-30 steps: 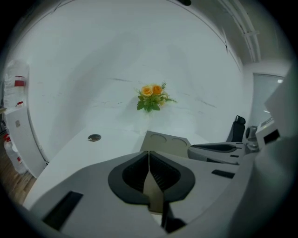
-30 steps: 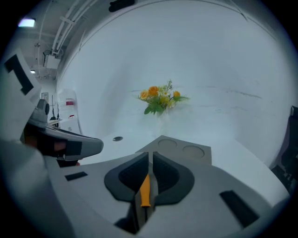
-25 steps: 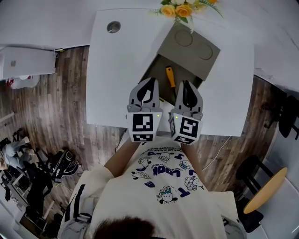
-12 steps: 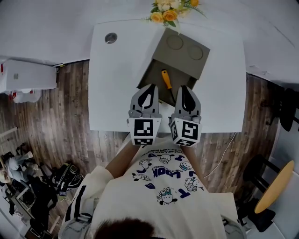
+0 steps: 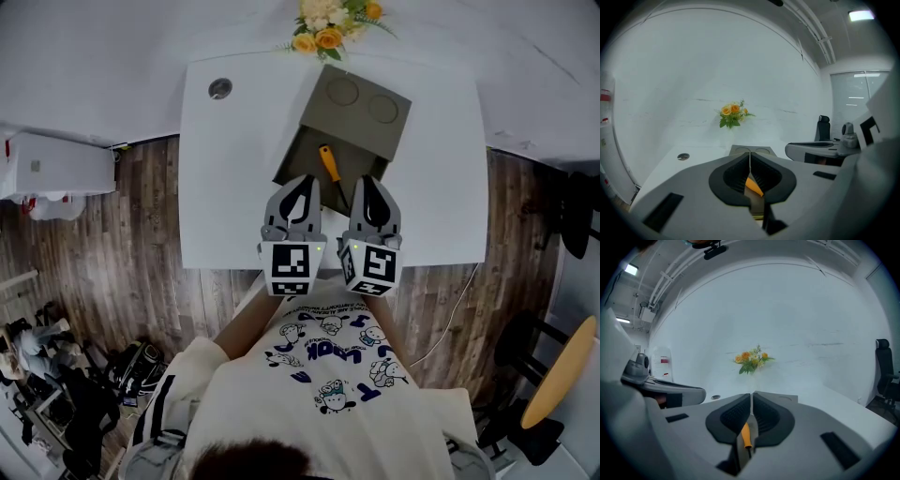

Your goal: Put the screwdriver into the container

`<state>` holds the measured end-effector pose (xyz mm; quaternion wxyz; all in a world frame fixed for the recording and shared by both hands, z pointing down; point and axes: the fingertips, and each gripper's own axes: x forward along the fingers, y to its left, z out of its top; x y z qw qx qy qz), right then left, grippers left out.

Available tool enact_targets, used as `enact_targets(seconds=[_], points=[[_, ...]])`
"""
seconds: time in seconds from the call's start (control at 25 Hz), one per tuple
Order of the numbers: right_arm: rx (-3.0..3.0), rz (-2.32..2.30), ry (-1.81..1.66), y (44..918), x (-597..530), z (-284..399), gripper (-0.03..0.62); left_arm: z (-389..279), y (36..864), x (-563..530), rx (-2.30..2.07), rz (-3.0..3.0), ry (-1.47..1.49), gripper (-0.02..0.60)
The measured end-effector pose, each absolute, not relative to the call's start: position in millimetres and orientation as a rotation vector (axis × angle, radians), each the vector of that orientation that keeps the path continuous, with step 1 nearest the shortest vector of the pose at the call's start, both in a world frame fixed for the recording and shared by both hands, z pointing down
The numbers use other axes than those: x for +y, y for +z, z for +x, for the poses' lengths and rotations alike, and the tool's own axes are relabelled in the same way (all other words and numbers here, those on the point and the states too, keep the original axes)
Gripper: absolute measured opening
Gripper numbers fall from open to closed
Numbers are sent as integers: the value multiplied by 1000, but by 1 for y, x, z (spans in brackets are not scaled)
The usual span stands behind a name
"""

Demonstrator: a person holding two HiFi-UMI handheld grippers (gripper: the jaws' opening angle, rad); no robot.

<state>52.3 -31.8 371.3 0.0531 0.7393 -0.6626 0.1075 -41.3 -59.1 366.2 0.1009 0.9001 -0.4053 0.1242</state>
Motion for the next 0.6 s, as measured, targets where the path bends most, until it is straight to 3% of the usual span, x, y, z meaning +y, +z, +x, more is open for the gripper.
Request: enact_targets(seconds=[0.6], points=[[-2003, 2238, 295, 370, -32, 52, 38, -44, 363, -62, -1205, 2659, 346, 21]])
